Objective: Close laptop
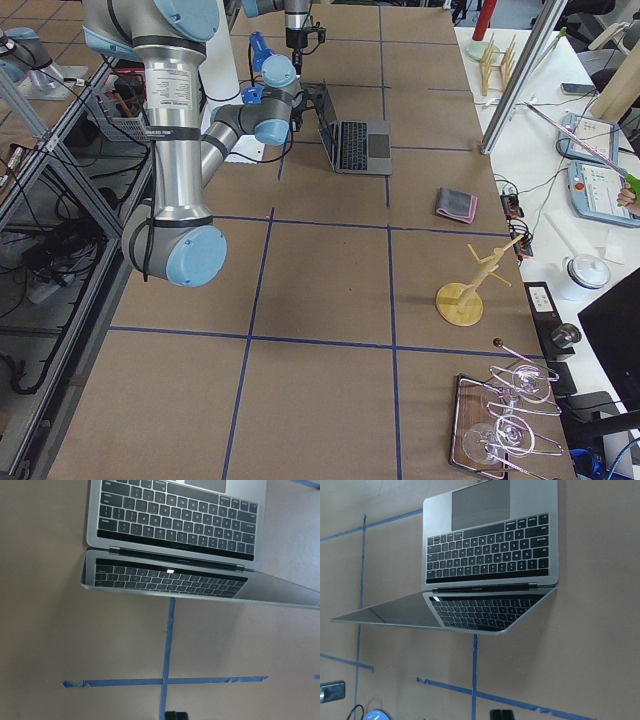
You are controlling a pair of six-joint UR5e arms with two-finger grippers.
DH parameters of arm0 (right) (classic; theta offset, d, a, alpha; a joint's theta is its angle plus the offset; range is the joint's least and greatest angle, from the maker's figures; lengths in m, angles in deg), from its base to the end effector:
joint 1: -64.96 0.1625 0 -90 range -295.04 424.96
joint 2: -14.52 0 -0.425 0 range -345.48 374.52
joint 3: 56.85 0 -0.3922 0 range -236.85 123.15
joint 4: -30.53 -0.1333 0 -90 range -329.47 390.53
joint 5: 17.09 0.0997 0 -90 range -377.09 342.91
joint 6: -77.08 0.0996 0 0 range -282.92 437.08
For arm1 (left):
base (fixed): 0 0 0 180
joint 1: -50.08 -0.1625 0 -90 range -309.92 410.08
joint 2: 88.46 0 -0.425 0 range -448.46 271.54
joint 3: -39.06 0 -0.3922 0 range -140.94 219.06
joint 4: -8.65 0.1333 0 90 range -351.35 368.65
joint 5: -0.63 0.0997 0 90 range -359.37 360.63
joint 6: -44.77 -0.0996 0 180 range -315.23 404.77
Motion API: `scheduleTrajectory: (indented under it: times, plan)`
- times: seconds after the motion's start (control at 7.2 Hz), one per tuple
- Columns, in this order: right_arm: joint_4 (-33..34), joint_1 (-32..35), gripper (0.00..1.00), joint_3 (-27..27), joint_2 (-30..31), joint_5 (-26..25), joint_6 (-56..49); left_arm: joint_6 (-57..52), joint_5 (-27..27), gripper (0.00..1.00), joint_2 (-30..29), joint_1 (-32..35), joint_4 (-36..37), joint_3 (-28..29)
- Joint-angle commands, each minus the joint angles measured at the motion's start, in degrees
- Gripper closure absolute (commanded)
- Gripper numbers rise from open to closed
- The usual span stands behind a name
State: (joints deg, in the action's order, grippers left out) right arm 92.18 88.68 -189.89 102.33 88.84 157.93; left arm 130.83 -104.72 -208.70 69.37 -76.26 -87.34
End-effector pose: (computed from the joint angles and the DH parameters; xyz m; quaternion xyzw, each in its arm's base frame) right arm -0.3350 -0.2629 0.2402 0.0614 -0.6003 0.0183 0.7972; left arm 0.4380 -0.2666 0.1277 -0.0103 0.5198 -0.0460 0.8530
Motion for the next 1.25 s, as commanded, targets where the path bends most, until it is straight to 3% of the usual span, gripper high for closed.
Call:
scheduleTrajectory:
  times: [0.0, 0.28, 0.42, 0.83, 1.11]
  plan:
    - [7.20, -13.84, 1.00, 0.40, -4.97, -20.44, 0.09, 0.51, 0.58, 1.00, -0.26, -0.30, 0.00, 0.97]
    - [22.92, -14.40, 1.00, 1.11, -16.04, -21.02, 0.09, 0.43, 0.67, 1.00, -0.44, -0.22, 0.00, 2.29]
    - [25.25, -14.40, 1.00, 2.59, -18.62, -23.20, 0.09, 0.25, 2.07, 1.00, -0.61, -0.22, -0.09, 2.99]
    - [25.10, -12.21, 1.00, 8.64, -20.74, -25.33, -0.25, -0.10, 2.96, 1.00, -1.31, 0.57, -0.09, 4.75]
    - [24.84, -10.98, 1.00, 9.64, -20.93, -25.16, -0.52, -0.37, 3.66, 1.00, -3.85, 3.98, -0.17, 7.37]
